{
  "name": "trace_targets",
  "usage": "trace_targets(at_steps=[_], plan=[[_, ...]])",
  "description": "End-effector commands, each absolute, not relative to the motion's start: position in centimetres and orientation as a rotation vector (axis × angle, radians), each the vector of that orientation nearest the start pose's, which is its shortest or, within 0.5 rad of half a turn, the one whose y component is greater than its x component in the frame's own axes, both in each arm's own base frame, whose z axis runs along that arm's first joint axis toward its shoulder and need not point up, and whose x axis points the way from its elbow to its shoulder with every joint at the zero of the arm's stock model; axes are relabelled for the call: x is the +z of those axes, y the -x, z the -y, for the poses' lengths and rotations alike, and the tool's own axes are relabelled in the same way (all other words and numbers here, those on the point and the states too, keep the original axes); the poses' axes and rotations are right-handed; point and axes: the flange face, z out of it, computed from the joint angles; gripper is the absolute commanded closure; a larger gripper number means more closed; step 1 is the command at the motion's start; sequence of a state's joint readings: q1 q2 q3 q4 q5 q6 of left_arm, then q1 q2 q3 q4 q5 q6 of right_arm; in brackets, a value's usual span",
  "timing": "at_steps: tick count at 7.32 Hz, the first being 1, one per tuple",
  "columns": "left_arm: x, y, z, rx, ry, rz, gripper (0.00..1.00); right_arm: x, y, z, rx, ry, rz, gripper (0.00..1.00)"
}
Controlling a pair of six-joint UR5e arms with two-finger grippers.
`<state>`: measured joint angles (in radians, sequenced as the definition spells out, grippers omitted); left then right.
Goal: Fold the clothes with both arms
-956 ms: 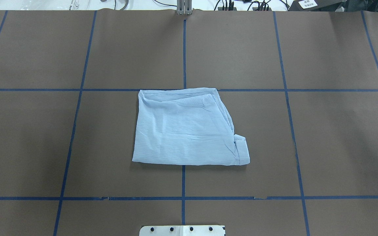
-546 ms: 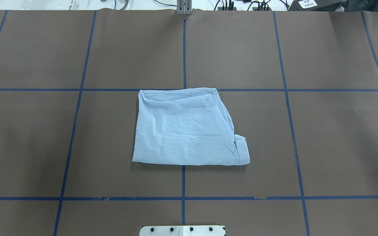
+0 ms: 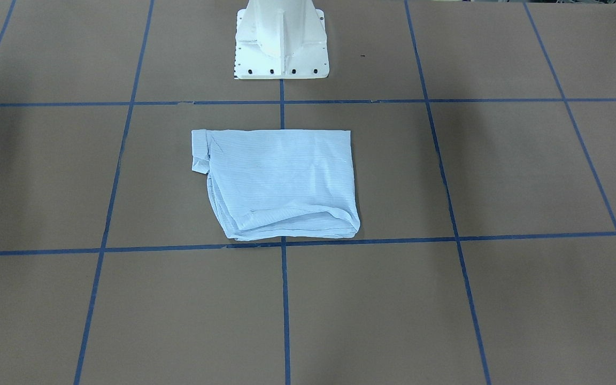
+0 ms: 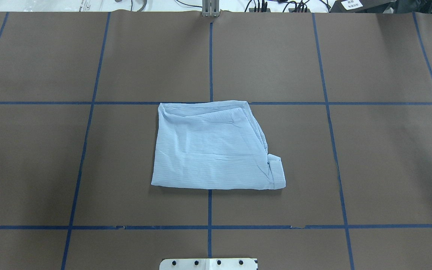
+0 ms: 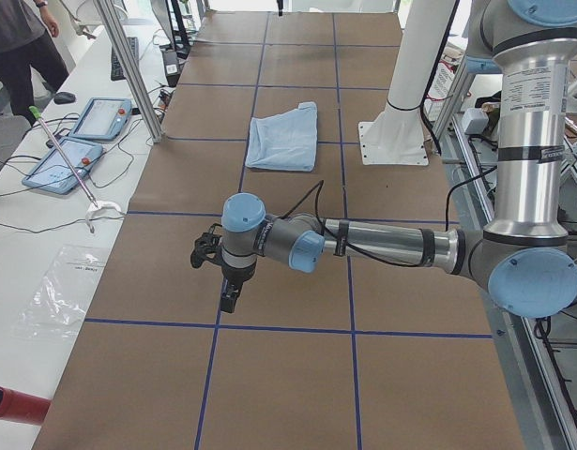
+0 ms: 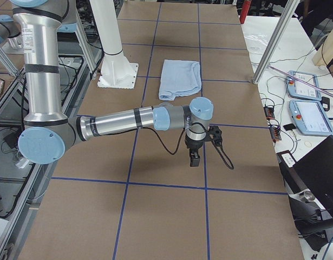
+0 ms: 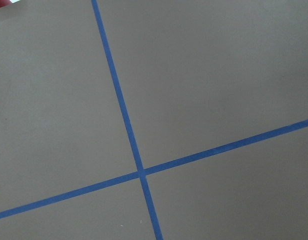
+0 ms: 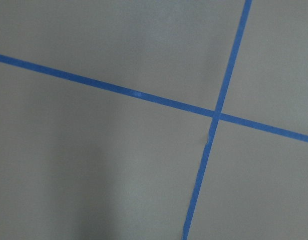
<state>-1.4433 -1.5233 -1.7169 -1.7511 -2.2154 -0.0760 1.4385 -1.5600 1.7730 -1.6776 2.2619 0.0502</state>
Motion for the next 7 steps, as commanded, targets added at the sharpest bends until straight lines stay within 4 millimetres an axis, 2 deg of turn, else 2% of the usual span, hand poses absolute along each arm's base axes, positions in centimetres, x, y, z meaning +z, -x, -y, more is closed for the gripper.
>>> trace_targets(at_steps=[1,3,6,7], plan=[[59.9,4.0,48.1,0.186,-0.15,-0.694,0.01,57.4,-2.9,49.6,-0.047,-0.037,0.726,0.0],[61.9,6.0,47.4,0.212,-0.147,-0.735,0.01,60.0,-4.9,47.2,0.023,0.007,0.812,0.0],[62.0,6.1,47.3,0.209,-0.146,-0.737,0.01,63.3,-5.9,43.6,0.067,0.061,0.813,0.0],[62.0,6.1,47.3,0.208,-0.145,-0.737,0.01,63.3,-5.9,43.6,0.069,0.062,0.812,0.0]])
